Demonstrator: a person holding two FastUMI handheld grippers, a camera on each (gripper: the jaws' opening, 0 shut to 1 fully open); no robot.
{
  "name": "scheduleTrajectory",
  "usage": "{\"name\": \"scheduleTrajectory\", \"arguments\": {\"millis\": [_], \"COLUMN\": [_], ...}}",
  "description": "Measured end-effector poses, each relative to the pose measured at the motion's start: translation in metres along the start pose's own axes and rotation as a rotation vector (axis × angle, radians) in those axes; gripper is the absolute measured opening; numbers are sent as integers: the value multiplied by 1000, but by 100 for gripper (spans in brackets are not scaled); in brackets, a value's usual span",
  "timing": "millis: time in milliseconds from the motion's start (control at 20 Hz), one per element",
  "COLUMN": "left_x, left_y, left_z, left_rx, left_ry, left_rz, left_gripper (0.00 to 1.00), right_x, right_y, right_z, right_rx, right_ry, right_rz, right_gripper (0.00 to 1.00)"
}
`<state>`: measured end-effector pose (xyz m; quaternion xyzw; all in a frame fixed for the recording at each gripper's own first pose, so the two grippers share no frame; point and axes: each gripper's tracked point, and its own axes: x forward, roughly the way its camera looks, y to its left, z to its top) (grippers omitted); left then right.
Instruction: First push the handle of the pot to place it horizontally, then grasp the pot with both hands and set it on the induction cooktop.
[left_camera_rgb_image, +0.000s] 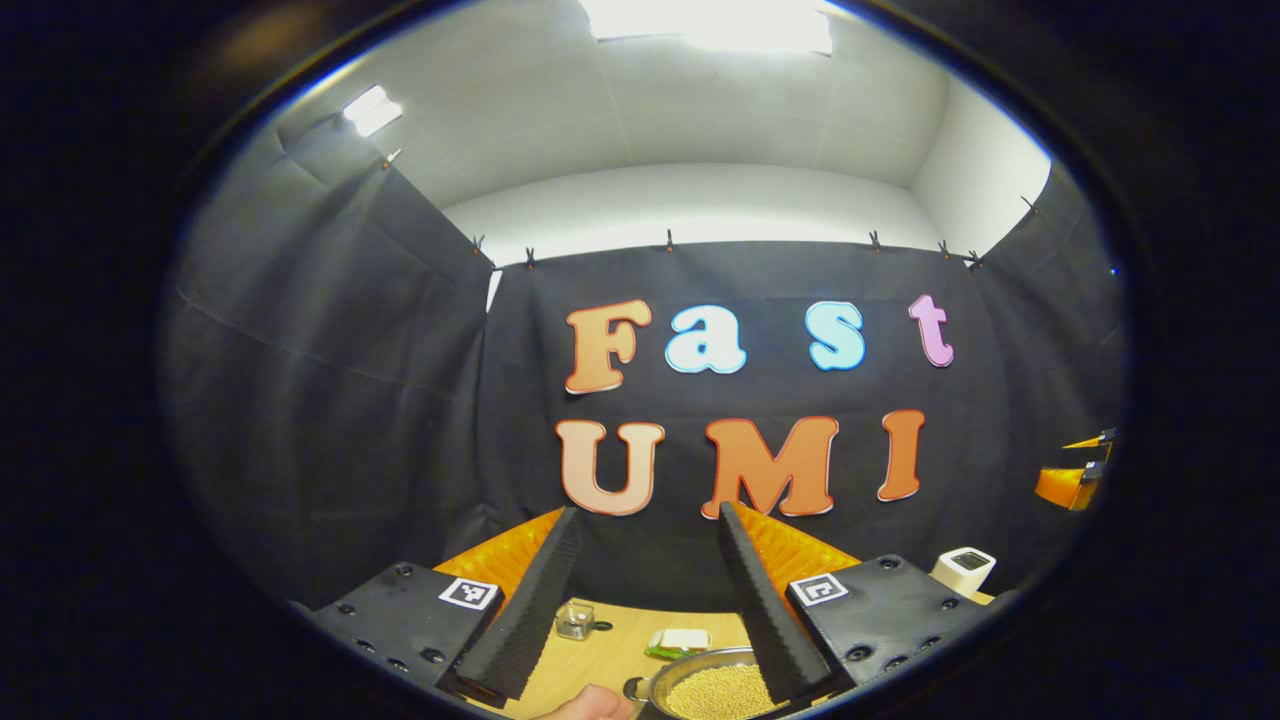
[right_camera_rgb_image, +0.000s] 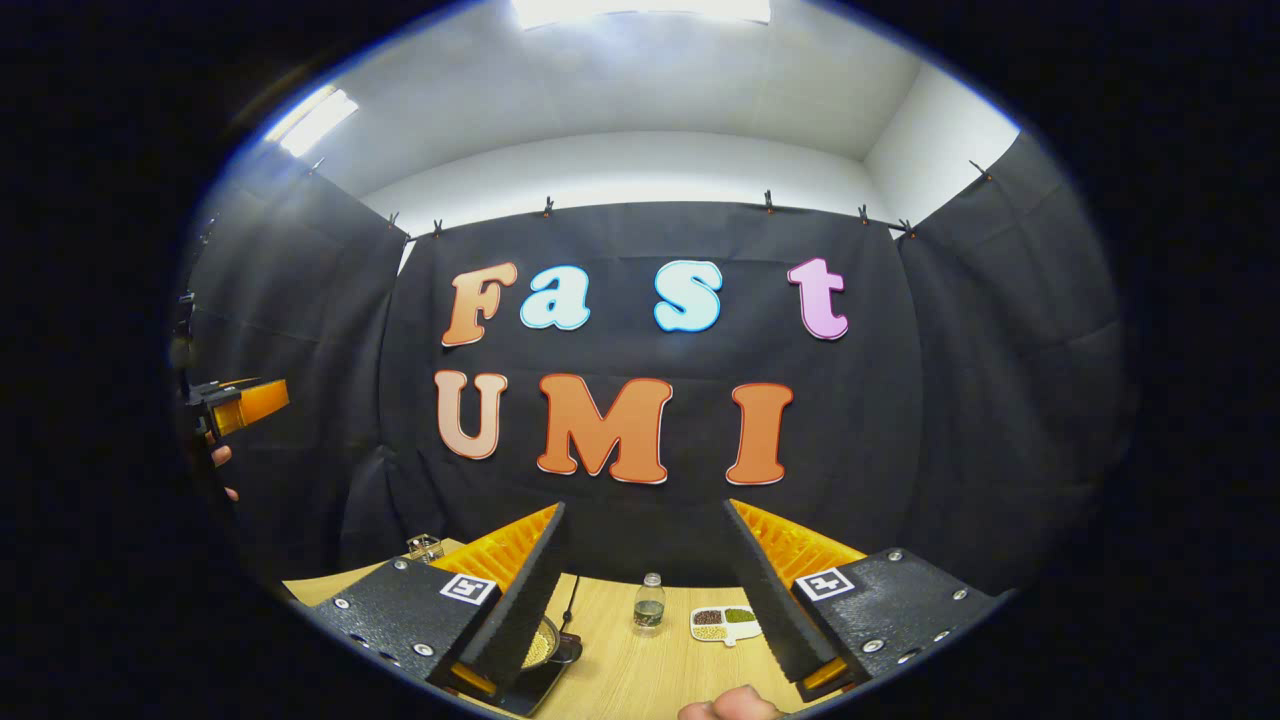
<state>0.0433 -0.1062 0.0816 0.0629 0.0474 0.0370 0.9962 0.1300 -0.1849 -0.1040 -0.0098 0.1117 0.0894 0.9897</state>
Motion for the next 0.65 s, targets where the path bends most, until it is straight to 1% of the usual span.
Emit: {"name": "scheduleTrajectory", "arguments": {"millis": [50, 250, 300, 350, 400, 450, 500, 550, 600, 650], "left_x": [0, -14, -21, -18, -17, -13, -13, -17, -18, -20], "left_y": [3, 12, 13, 16, 18, 17, 16, 17, 16, 17], "left_z": [7, 35, 39, 45, 47, 48, 50, 52, 53, 54], "left_rx": [1, 4, -7, -10, -8, -5, -6, -9, -11, -7], "left_ry": [-14, -95, -121, -152, -178, -198, -215, -224, -227, -232], "left_rz": [7, 45, 58, 80, 102, 110, 106, 101, 96, 92], "left_gripper": [93, 93, 93, 90, 93, 93, 93, 93, 93, 93], "right_x": [-2, -9, -12, -15, -17, -17, -16, -16, -19, -20], "right_y": [-2, -1, -3, -3, -2, -2, -2, -1, -1, 0], "right_z": [5, 22, 22, 25, 28, 31, 31, 31, 32, 32], "right_rx": [1, 19, 18, 16, 16, 10, 2, -5, -9, -9], "right_ry": [-9, -57, -66, -77, -94, -105, -113, -115, -120, -123], "right_rz": [3, 32, 32, 33, 34, 41, 47, 52, 55, 53], "right_gripper": [97, 97, 93, 93, 93, 93, 93, 97, 93, 93]}}
